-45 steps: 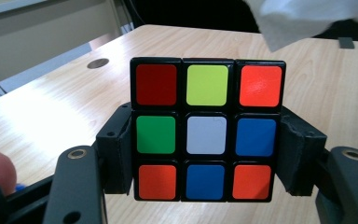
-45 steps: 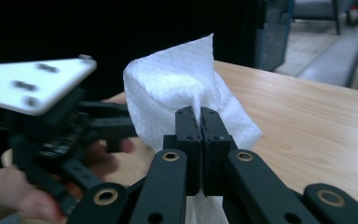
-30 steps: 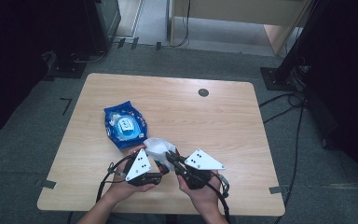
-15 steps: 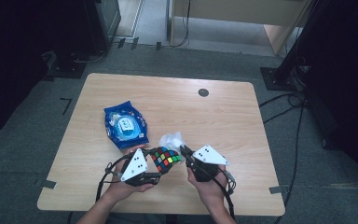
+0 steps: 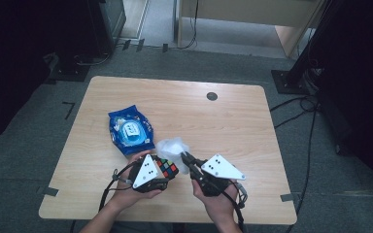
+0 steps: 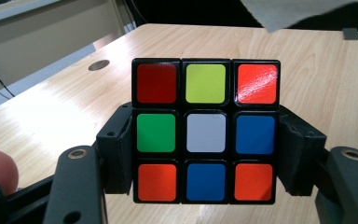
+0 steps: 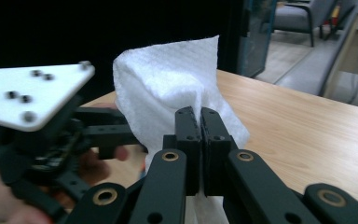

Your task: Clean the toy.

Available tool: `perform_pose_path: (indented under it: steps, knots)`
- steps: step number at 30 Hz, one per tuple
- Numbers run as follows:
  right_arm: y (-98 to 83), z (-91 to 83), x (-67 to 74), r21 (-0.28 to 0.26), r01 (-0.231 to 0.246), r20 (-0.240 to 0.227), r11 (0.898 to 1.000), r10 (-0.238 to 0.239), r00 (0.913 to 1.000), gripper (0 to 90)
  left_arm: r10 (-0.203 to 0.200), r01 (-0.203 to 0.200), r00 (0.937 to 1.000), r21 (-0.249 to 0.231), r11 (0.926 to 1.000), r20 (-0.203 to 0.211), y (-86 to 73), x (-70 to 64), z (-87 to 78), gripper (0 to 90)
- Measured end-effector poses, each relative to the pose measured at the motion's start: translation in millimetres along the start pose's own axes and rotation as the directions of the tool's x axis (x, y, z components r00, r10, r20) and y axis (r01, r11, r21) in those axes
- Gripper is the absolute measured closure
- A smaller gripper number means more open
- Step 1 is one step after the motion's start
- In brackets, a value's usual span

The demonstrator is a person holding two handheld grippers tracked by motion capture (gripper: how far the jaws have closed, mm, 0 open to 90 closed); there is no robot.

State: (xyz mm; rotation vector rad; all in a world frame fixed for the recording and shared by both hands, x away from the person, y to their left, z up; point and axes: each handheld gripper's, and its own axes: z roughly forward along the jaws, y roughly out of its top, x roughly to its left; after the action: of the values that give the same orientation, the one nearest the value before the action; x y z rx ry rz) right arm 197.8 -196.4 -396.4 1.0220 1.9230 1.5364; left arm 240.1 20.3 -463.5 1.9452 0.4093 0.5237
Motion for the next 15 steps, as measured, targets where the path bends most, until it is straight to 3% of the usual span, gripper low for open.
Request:
perform_pose_path:
  steps: [4,7,15]
  knots:
    - [-4.4,6.8,9.3,0.025,0.034,-0.01,0.999,-0.034,0.9994,88.8,0.007,-0.007,0.9999,-0.019,0.9998,0.011,2.4,-3.8,-1.0,34.2]
    - [-11.4,12.3,6.4,0.045,0.012,-0.013,0.999,-0.011,0.9999,88.8,0.003,-0.002,0.9997,-0.039,0.9992,0.023,3.8,-3.7,-3.0,34.2]
    - [-22.2,19.1,-2.8,0.073,0.009,0.031,0.997,-0.011,0.9995,88.8,0.004,-0.003,0.9997,-0.055,0.9985,0.023,5.0,-2.1,-6.5,34.2]
